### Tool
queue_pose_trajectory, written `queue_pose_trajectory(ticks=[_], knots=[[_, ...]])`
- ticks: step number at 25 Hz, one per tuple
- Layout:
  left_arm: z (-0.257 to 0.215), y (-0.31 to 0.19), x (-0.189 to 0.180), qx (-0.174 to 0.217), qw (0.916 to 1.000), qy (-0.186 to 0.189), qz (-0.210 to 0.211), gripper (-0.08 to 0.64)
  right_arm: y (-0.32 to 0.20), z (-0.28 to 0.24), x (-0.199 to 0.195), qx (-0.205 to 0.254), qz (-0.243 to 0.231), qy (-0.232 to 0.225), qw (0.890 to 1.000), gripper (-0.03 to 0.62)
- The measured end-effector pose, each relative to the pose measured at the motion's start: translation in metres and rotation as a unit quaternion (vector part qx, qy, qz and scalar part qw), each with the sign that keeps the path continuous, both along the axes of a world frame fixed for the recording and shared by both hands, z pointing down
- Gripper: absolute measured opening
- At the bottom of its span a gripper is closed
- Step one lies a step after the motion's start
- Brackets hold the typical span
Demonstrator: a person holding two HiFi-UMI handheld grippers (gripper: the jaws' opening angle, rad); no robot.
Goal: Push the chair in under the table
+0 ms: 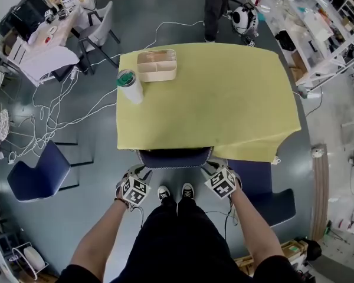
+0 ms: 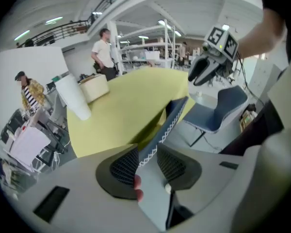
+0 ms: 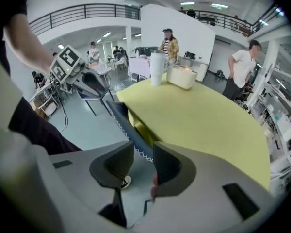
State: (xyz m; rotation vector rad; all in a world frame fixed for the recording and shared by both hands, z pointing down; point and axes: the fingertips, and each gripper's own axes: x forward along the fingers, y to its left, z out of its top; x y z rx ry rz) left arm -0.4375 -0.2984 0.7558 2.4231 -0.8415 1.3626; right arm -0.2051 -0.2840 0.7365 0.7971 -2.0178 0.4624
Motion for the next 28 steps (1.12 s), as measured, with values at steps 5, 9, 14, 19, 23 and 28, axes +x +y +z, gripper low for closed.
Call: queue_pose_trajectory(ticks=[5, 9, 14, 19, 23, 28], knots=[[-0.081, 0.000, 0.018, 0.072, 0.9891, 0.119, -0.049, 0.076, -0.002, -0.069, -0.014, 0.072, 0.011, -0.044, 0.996, 0.098], [-0.148, -0.008, 0.038, 0.130, 0.9713, 0.190, -0.059, 0.047, -0.013, -0.138, -0.030, 0.143, 0.020, -0.088, 0.986, 0.097], [-0.237, -0.009, 0.057, 0.179, 0.9439, 0.266, -0.080, 0.029, -0.022, -0.236, -0.030, 0.214, 0.102, -0.221, 0.946, 0.043], [-0.311, -0.013, 0.060, 0.230, 0.9099, 0.332, -0.096, 0.009, -0.027, -0.307, -0.021, 0.249, 0.155, -0.315, 0.903, 0.028], [-0.343, -0.008, 0.056, 0.242, 0.8880, 0.375, -0.112, 0.008, -0.021, -0.345, -0.031, 0.274, 0.172, -0.358, 0.876, 0.020], [-0.361, 0.004, 0.055, 0.254, 0.8729, 0.399, -0.121, 0.008, -0.005, -0.363, -0.045, 0.290, 0.171, -0.381, 0.861, 0.012]])
